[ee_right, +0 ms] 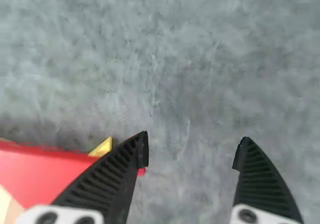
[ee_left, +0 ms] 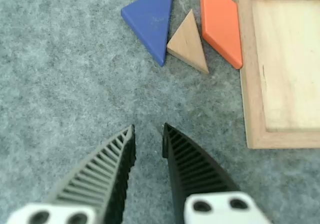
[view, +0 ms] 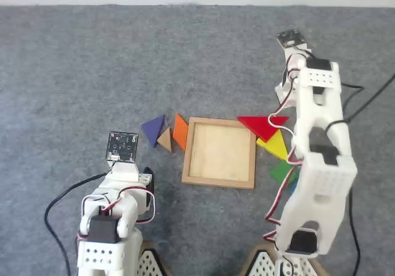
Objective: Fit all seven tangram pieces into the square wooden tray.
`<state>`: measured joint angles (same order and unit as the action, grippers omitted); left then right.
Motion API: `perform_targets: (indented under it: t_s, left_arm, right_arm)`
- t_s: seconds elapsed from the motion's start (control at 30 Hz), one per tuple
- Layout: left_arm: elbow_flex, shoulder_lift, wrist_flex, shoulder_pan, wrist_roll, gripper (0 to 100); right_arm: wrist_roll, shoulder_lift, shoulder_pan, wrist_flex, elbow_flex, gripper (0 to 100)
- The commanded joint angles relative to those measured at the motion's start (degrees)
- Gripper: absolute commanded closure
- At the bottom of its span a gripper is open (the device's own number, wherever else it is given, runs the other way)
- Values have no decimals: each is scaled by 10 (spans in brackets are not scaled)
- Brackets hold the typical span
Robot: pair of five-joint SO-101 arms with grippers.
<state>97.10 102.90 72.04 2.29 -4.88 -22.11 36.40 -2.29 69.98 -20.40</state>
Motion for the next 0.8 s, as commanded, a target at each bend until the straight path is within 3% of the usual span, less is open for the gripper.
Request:
perform_targets:
  t_s: [0.0, 0.77]
  left_arm:
    - [-7, 11, 4, -2, 3, 907]
    - [-7, 11, 4, -2, 3, 907]
  right_arm:
    - [-11, 25, 5, 33, -75, 719]
    - [-25, -41, 93, 185, -47, 720]
